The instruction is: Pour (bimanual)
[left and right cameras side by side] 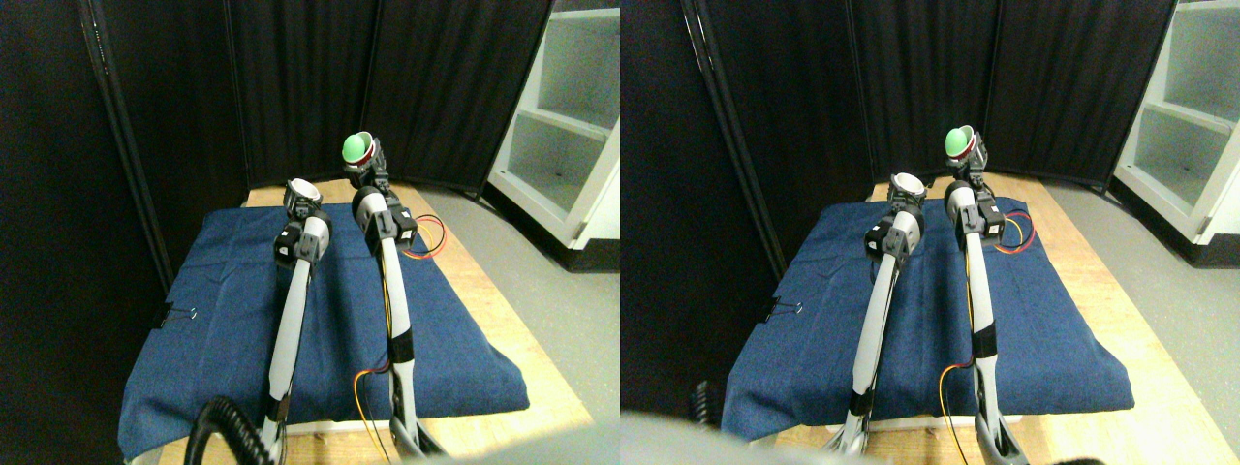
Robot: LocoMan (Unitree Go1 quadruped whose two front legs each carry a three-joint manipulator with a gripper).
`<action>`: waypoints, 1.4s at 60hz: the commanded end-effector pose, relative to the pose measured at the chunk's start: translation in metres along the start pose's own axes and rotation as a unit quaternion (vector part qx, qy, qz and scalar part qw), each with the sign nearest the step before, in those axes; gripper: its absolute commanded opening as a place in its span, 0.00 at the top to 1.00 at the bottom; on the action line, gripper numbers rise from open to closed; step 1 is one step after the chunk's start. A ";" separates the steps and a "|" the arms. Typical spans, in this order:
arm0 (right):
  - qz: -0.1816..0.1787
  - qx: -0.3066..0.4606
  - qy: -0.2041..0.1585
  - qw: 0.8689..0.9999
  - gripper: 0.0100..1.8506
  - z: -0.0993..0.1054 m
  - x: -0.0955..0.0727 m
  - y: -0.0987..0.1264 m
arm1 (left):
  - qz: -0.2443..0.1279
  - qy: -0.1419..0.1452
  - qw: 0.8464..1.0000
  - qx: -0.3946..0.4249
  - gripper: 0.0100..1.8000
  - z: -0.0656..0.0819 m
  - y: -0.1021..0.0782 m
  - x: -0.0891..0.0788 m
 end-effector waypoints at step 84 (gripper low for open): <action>0.070 -0.176 0.036 0.981 0.83 -0.019 0.007 0.029 | -0.011 -0.003 1.000 -0.024 0.82 -0.010 -0.009 0.002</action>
